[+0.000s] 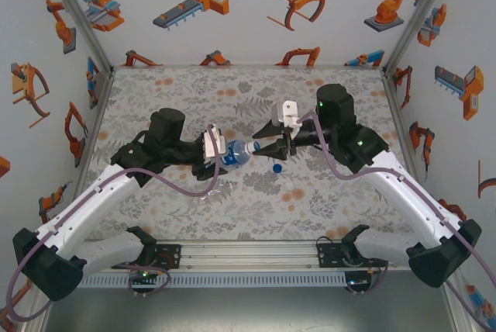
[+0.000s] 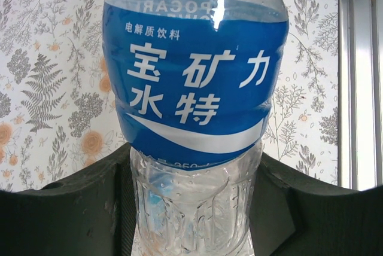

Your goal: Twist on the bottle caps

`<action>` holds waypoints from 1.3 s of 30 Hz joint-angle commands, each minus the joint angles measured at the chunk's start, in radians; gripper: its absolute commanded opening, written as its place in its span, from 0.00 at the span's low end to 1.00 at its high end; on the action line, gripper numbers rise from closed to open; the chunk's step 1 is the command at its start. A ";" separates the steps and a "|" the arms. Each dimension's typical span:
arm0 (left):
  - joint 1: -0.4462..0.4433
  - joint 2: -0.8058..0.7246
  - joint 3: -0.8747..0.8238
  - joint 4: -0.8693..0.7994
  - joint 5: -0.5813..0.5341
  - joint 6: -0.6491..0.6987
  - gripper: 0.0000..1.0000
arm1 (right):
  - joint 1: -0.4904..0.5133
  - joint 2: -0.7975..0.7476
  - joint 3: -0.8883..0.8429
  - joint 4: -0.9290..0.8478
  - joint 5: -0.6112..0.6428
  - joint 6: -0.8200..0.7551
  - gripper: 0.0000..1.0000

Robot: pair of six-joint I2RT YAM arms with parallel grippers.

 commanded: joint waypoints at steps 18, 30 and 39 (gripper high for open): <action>-0.004 0.030 0.000 0.087 0.000 -0.010 0.00 | 0.004 0.023 -0.061 0.110 0.304 0.715 0.00; -0.004 0.137 0.043 0.171 -0.054 0.010 0.00 | 0.004 0.118 -0.069 -0.024 0.489 1.775 0.00; -0.004 0.146 0.059 0.130 -0.025 0.027 0.00 | -0.002 0.072 0.066 -0.153 0.567 1.353 0.41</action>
